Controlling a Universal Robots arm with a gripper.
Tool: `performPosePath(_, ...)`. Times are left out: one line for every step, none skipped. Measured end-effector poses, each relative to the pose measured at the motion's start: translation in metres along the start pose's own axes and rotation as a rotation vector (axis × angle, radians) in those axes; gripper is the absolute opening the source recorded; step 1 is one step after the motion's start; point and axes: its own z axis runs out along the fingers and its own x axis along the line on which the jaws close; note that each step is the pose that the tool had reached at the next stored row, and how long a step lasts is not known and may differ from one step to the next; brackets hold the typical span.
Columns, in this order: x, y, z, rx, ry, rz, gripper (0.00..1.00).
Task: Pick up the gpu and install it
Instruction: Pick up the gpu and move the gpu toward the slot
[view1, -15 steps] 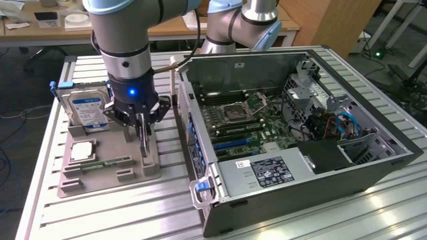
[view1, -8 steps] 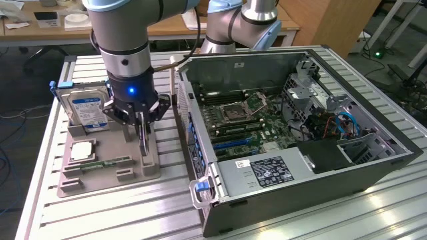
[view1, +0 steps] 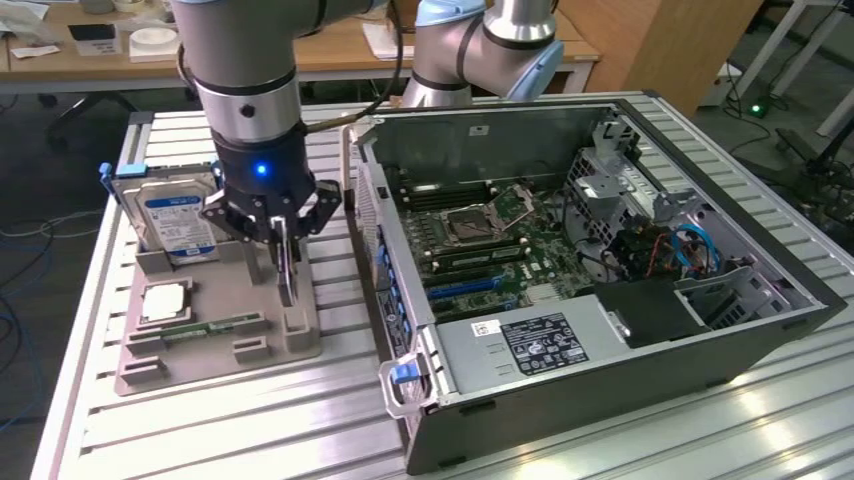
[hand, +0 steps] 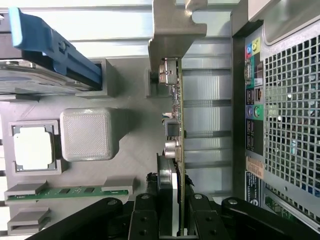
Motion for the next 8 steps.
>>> performPosePath(0.000, 0.0000, -0.0016, -0.0001, 0.0000, 0.000, 0.28)
performPosePath(0.000, 0.0000, -0.0033, -0.0008, 0.0001, 0.000, 0.28)
performPosePath(0.000, 0.0001, -0.0051, -0.0013, 0.0000, 0.000, 0.28)
performPosePath(0.000, 0.0001, -0.0070, -0.0015, 0.0001, 0.000, 0.28)
performPosePath(0.000, 0.0001, -0.0087, -0.0016, 0.0001, 0.000, 0.28)
performPosePath(0.000, 0.0001, -0.0102, -0.0016, 0.0002, 0.000, 0.28)
performPosePath(0.000, 0.0002, -0.0115, -0.0016, 0.0001, 0.000, 0.28)
performPosePath(0.000, 0.0002, -0.0129, -0.0016, 0.0001, 0.000, 0.28)
